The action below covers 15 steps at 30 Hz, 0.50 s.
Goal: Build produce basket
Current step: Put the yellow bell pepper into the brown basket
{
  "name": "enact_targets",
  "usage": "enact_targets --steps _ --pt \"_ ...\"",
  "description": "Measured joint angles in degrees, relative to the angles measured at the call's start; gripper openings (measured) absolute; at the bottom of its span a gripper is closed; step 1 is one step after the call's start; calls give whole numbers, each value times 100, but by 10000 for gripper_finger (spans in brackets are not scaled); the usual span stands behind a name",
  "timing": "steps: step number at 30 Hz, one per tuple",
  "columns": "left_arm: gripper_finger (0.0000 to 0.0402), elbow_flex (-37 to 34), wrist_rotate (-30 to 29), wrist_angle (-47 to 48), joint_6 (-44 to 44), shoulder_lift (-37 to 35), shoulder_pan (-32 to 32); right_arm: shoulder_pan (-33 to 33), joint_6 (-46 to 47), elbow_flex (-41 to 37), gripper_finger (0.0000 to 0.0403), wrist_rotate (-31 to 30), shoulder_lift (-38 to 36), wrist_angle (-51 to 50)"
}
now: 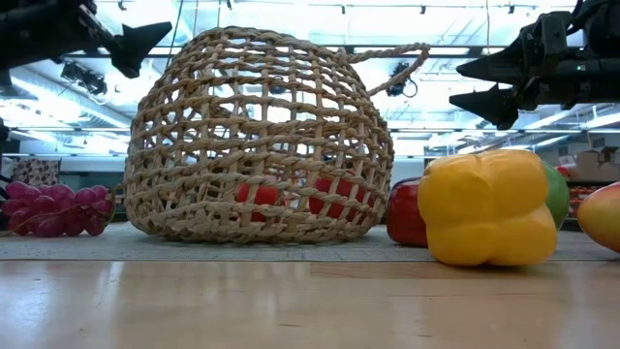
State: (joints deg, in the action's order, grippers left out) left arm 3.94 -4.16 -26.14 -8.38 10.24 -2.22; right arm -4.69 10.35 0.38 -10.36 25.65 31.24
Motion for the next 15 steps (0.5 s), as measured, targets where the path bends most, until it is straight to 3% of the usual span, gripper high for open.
enact_targets --steps 9,15 --pt "386 -342 43 -190 -25 -139 0 0 0 2 348 -1 2 0" --pt "386 -342 400 434 -21 -138 0 0 0 1 348 -1 1 -1"
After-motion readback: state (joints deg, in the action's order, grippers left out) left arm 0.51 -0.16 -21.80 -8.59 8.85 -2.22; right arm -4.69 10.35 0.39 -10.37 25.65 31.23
